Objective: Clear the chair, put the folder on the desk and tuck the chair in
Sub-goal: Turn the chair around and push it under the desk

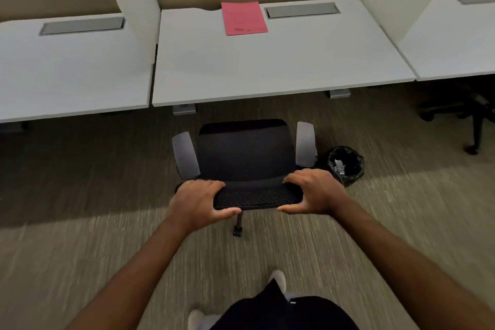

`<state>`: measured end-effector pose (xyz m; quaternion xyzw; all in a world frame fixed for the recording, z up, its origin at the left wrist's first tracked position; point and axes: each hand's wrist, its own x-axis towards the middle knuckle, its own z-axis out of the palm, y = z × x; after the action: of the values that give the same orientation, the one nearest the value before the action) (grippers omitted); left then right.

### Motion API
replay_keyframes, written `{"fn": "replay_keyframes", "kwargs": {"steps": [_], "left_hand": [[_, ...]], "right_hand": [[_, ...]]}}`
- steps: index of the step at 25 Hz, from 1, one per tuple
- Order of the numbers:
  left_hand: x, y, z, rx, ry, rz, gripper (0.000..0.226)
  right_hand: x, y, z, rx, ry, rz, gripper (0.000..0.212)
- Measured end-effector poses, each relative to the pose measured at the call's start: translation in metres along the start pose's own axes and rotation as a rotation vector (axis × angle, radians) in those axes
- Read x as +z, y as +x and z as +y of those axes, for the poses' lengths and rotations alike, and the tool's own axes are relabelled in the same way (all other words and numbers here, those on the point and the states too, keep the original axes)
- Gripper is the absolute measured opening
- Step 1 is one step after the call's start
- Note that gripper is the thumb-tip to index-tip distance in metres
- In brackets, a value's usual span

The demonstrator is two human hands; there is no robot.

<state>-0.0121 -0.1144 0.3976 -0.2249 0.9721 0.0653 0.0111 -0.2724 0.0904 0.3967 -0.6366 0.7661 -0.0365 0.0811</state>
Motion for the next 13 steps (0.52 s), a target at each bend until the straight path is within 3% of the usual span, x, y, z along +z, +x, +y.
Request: {"fn": "replay_keyframes", "kwargs": {"steps": [13], "left_hand": [[-0.006,0.187,-0.004,-0.068,0.025,0.098,0.092]], "right_hand": [[-0.032,0.139,0.154,-0.094,-0.084,0.054,0.079]]}}
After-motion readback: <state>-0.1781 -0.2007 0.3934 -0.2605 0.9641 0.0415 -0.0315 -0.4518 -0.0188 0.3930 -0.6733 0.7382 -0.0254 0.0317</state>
